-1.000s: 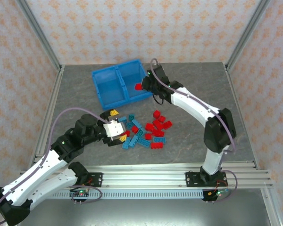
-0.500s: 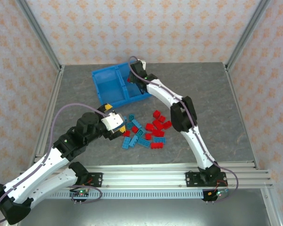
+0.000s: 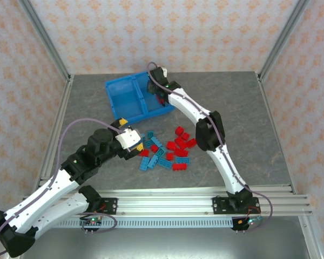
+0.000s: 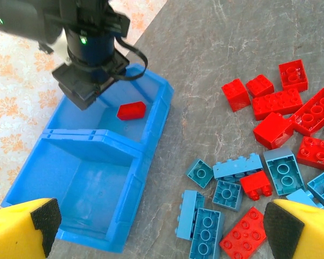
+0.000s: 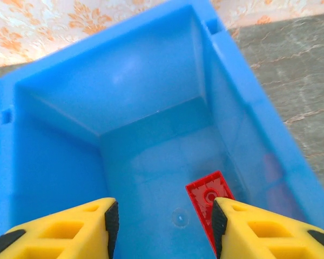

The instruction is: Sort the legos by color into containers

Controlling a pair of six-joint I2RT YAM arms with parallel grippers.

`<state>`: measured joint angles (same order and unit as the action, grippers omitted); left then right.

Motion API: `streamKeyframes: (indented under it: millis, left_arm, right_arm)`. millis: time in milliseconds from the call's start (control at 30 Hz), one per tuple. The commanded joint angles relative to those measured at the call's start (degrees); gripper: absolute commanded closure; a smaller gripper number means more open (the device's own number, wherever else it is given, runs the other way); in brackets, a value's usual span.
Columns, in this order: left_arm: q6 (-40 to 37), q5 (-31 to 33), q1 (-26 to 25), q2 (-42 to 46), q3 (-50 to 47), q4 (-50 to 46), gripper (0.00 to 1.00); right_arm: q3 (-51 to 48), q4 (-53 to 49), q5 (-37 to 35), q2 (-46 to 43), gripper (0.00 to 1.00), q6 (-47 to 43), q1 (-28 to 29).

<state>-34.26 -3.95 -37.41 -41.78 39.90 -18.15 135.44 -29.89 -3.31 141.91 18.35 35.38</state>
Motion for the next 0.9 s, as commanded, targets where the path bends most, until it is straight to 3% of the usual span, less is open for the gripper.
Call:
streamKeyframes:
  millis: [0,200,333,467,700,867]
  left_arm:
    - [0.6,0.2,0.0,0.2,-0.1,1.5,0.01]
    - [-0.9,-3.9,0.0,0.5,0.3,-0.6,0.00]
    - [-5.2,-12.5,0.0,0.4,0.8,-4.3,0.00]
    - [-6.9,-20.3,0.0,-1.5,1.1,-4.7,0.00]
    - [-5.9,-21.6,0.0,-6.5,3.6,-6.8,0.01]
    - [-6.4,-20.7,0.0,-6.6,3.5,-7.2,0.00]
  right_arm:
    - [-5.5,-0.7,0.6,-11.2,0.50,0.2,0.3]
    - [-33.5,6.3,4.2,-31.1,0.48,1.3,0.4]
    - [-53.2,9.3,3.2,-44.0,0.44,2.3,0.3]
    - [-66.3,8.4,2.3,-53.3,0.40,5.3,0.4]
    - [-72.8,5.7,7.5,-50.8,0.29,7.0,0.3]
    - [-68.5,5.0,10.2,-44.0,0.24,-7.1,0.3]
